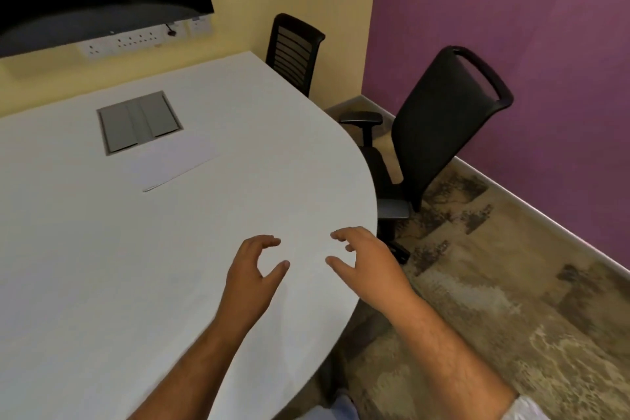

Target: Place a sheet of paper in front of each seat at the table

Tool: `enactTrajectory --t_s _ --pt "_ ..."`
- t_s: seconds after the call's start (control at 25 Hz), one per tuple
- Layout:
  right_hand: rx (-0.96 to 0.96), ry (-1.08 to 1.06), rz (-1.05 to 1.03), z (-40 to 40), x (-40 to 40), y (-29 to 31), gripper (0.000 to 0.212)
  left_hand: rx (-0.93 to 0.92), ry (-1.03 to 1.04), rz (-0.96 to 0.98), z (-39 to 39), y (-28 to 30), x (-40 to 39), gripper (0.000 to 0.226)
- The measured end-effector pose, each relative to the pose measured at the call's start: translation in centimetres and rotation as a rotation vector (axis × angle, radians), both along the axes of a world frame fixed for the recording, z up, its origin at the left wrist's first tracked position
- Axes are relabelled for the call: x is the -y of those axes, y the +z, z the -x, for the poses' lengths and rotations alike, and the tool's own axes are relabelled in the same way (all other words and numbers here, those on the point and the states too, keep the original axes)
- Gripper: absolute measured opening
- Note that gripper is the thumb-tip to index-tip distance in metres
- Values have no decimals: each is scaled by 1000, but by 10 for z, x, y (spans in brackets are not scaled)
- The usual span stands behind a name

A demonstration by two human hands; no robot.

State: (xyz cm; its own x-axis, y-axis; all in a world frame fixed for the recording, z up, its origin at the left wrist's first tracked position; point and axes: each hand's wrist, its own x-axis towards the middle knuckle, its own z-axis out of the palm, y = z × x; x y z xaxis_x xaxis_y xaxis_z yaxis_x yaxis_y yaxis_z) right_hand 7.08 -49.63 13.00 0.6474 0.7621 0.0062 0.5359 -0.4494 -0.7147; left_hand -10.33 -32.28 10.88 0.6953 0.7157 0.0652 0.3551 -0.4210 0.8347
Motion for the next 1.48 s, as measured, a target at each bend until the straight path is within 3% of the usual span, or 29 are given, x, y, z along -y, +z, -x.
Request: enactTrajectory --t_s 0.28,0.44,0.76,1.0,1.2,1.48 --pt "113 22 100 -142 -16 15 46 48 118 267 -129 -46 -18 39" --pt "174 31 86 -217 -51 25 46 52 51 264 -197 -39 -40 40" --pt "166 55 84 -317 -105 12 41 48 161 234 -257 -39 -56 40" --pt "148 310 103 -393 -145 -15 38 35 340 224 -310 -43 -35 40" --pt "115 582 86 -484 -183 -23 34 78 643 214 -398 -29 -4 38" --pt "77 883 84 -538 -226 -15 32 128 937 240 -474 -7 39 37"
